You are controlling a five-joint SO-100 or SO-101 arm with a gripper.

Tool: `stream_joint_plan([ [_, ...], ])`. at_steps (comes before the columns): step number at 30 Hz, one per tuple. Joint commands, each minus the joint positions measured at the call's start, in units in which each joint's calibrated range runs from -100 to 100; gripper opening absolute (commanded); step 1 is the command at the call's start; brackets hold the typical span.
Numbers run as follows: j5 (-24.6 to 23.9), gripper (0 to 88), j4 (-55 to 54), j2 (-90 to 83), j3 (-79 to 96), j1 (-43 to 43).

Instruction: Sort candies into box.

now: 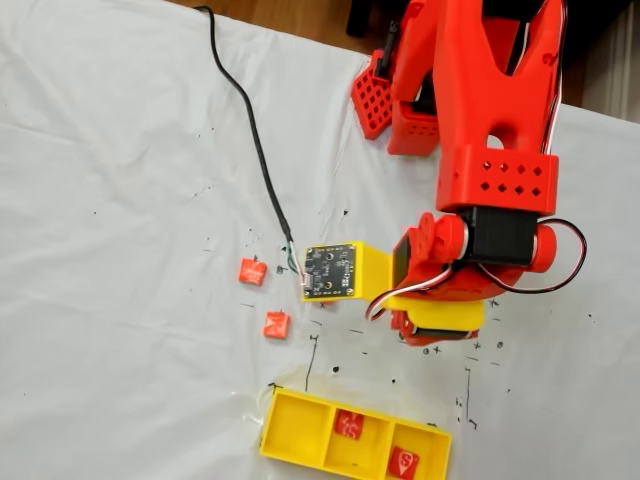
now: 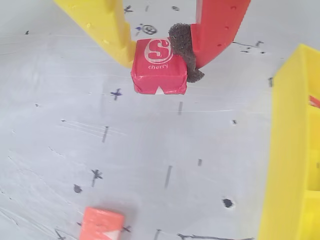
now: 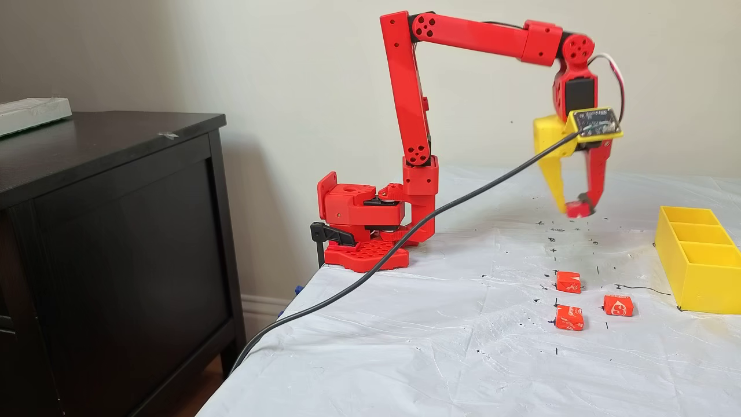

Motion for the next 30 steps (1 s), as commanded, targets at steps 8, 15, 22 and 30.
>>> stream_joint_plan([
  [8,2.34,0.2,1.89,9.89,-31.31,8.53],
  [15,4.74,0.2,-1.14,15.4,-34.4,9.71],
  [22,5.71,0.2,-0.9,22.61,-42.5,11.88],
  [30,6.3,0.2,-0.4,26.51,-47.15,13.15],
])
